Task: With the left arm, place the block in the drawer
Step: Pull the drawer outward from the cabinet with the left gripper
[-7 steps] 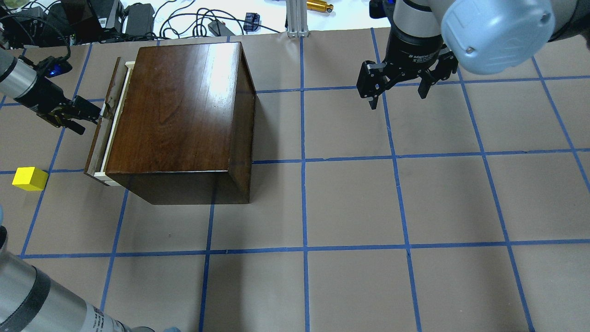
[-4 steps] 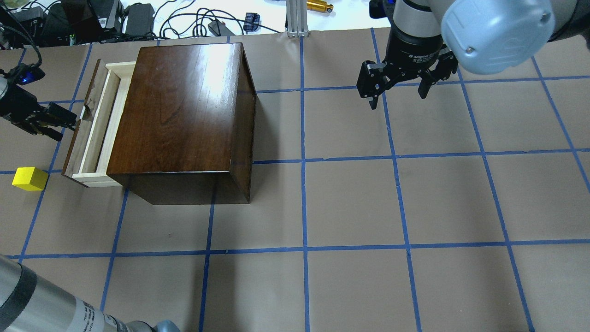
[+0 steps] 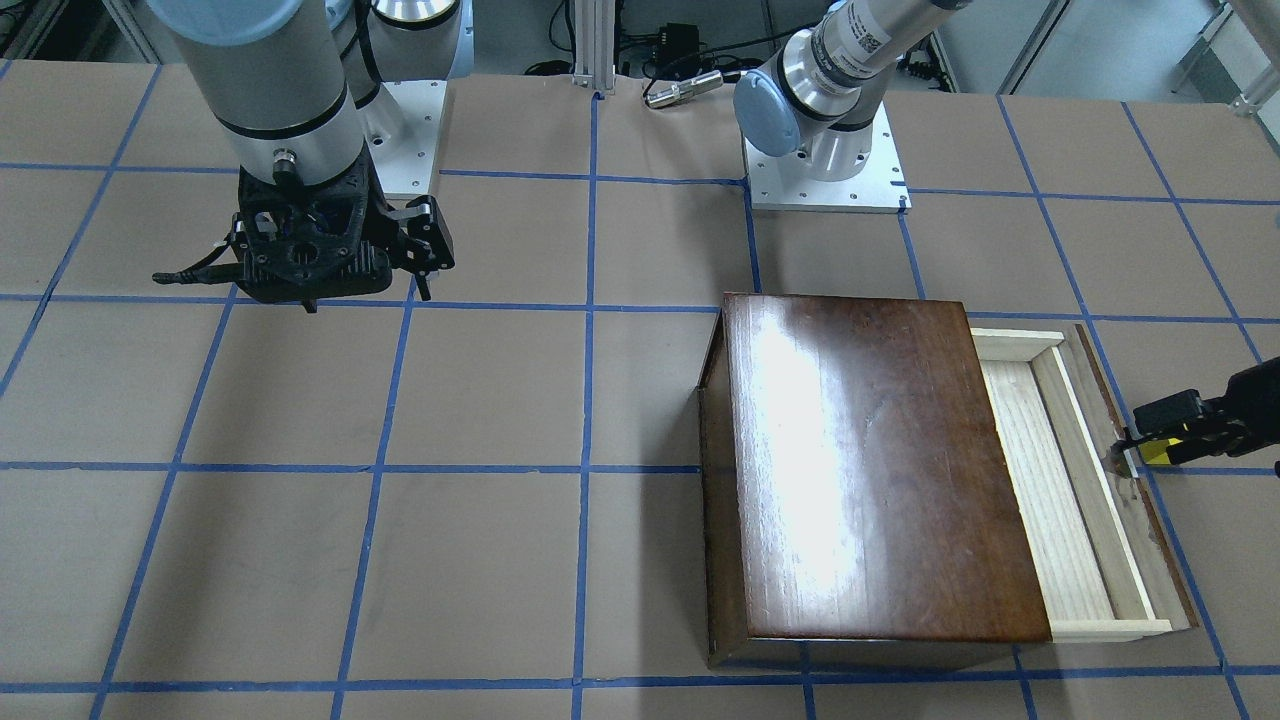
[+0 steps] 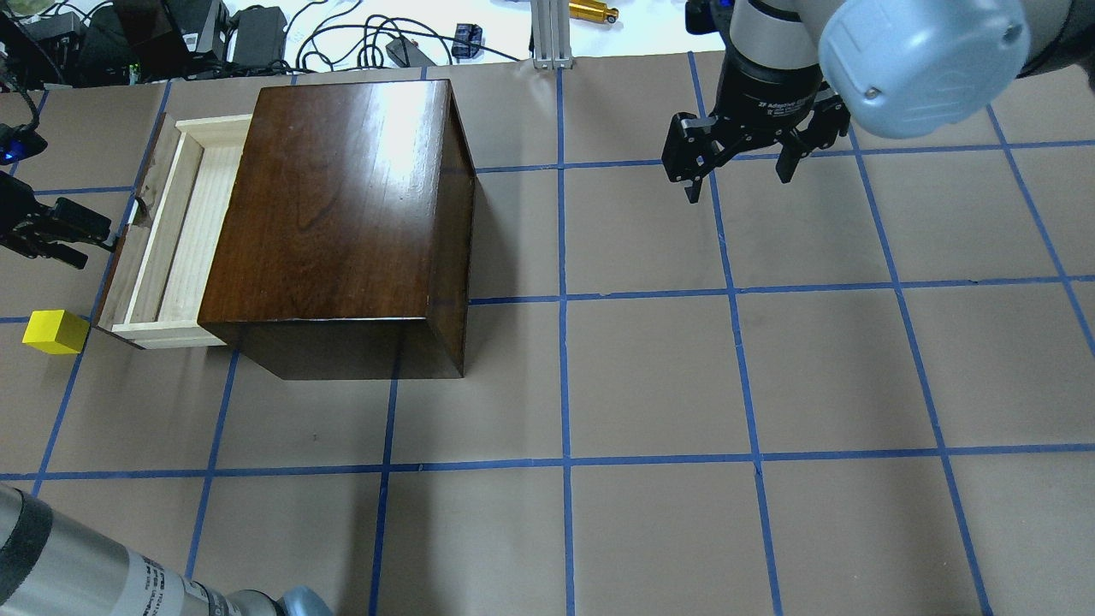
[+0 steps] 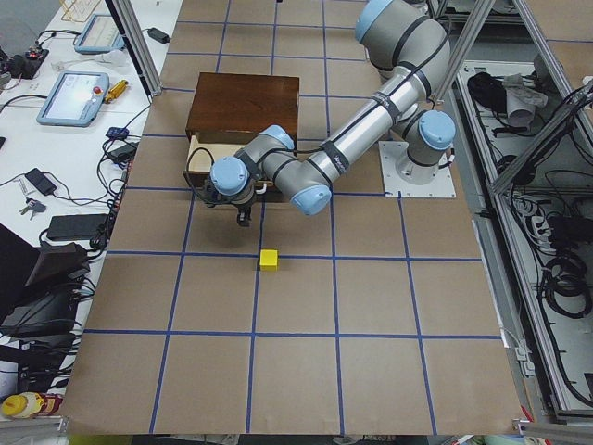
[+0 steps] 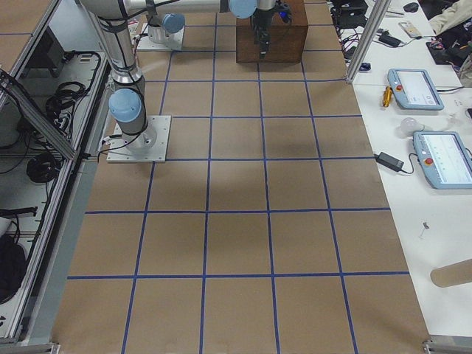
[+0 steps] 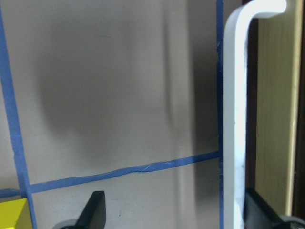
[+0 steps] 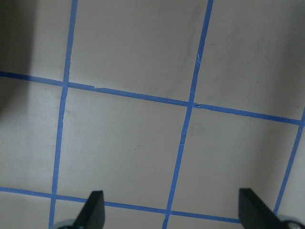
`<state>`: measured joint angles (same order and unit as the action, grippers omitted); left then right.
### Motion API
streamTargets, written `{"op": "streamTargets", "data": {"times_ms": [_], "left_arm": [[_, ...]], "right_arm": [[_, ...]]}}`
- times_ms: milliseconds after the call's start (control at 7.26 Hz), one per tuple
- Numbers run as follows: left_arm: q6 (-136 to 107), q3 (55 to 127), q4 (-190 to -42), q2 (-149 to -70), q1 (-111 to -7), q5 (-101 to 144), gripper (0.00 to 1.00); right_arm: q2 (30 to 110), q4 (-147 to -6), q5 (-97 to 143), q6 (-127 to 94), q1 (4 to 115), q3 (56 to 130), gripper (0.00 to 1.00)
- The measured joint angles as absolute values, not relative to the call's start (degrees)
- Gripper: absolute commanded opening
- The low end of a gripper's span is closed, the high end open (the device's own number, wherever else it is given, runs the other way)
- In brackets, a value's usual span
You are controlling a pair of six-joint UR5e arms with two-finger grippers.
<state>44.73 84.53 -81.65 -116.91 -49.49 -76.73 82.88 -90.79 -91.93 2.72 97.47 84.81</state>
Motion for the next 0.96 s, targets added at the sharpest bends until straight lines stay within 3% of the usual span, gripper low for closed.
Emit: {"op": "streamTargets", "data": {"times_ms": [551,964], "left_arm": [[44.7,84.1,-82.8,-114.5,-49.3,-77.7,1.00],[44.3,83.7,-90.0,-106.5,-49.6,-79.8,1.00]], "right_arm": [[82.9,-90.8,-91.9,2.7,97.5,84.8,1.00],[82.9,-90.8,-91.9,2.7,97.5,84.8,1.00]]}}
